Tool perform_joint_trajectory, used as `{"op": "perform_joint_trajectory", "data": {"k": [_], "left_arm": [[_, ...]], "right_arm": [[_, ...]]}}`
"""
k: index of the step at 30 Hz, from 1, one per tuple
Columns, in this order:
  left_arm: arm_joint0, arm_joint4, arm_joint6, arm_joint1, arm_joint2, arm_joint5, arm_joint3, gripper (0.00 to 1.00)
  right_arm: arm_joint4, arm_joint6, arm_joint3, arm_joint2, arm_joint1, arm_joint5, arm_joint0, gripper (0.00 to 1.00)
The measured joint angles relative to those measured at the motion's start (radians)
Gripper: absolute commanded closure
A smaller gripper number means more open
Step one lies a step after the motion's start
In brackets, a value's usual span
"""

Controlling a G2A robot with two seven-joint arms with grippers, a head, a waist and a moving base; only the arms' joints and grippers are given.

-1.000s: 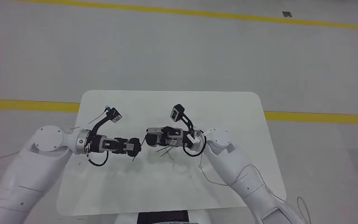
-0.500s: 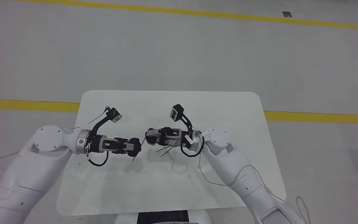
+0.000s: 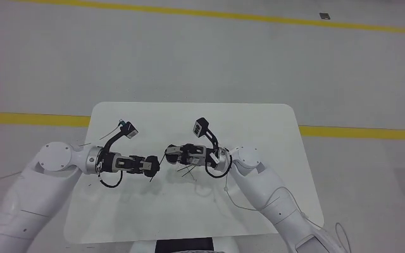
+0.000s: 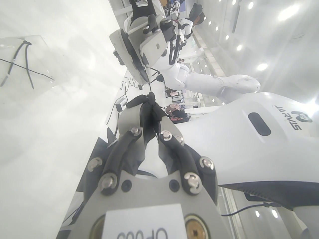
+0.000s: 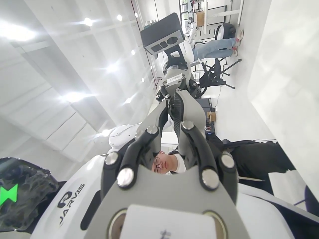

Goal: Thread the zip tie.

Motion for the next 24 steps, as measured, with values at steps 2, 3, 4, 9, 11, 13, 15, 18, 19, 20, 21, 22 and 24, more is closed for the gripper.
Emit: {"op": "perform_joint_trajectory", "data": {"k": [2, 3, 4, 9, 11, 13, 15, 18, 19, 20, 21, 22, 24], "left_arm": [[0.0, 0.0, 0.0, 0.0, 0.0, 0.0, 0.0, 1.0], [0.0, 0.0, 0.0, 0.0, 0.0, 0.0, 0.0, 1.0], [0.0, 0.0, 0.0, 0.0, 0.0, 0.0, 0.0, 1.0], [0.0, 0.0, 0.0, 0.0, 0.0, 0.0, 0.0, 1.0], [0.0, 0.0, 0.0, 0.0, 0.0, 0.0, 0.0, 1.0], [0.0, 0.0, 0.0, 0.0, 0.0, 0.0, 0.0, 1.0], [0.0, 0.0, 0.0, 0.0, 0.0, 0.0, 0.0, 0.97], [0.0, 0.0, 0.0, 0.0, 0.0, 0.0, 0.0, 0.0], [0.0, 0.0, 0.0, 0.0, 0.0, 0.0, 0.0, 0.0], [0.0, 0.0, 0.0, 0.0, 0.0, 0.0, 0.0, 0.0], [0.0, 0.0, 0.0, 0.0, 0.0, 0.0, 0.0, 0.0], [0.0, 0.0, 0.0, 0.0, 0.0, 0.0, 0.0, 0.0], [0.0, 0.0, 0.0, 0.0, 0.0, 0.0, 0.0, 0.0]], "right_arm": [[-0.002, 0.003, -0.001, 0.0, 0.0, 0.001, 0.0, 0.98], [-0.003, 0.004, -0.001, -0.001, 0.0, 0.002, 0.0, 1.0], [-0.006, 0.005, -0.001, -0.002, 0.0, 0.005, 0.001, 1.0], [-0.011, 0.003, 0.001, -0.007, -0.002, 0.012, 0.005, 1.0], [-0.012, 0.001, 0.002, -0.007, -0.002, 0.012, 0.006, 1.0], [-0.014, -0.002, 0.003, -0.006, -0.002, 0.011, 0.005, 1.0], [-0.014, -0.004, 0.003, -0.005, -0.002, 0.008, 0.003, 1.0], [-0.013, -0.008, 0.003, 0.0, -0.001, 0.003, 0.0, 1.0], [-0.012, -0.011, 0.003, 0.003, -0.001, -0.001, -0.002, 1.0], [-0.011, -0.015, 0.003, 0.007, 0.0, -0.004, -0.004, 1.0], [-0.01, -0.017, 0.002, 0.01, 0.0, -0.006, -0.006, 1.0], [-0.008, -0.02, 0.002, 0.016, 0.001, -0.01, -0.008, 1.0], [-0.01, -0.023, 0.001, 0.024, 0.003, -0.012, -0.012, 1.0]]}}
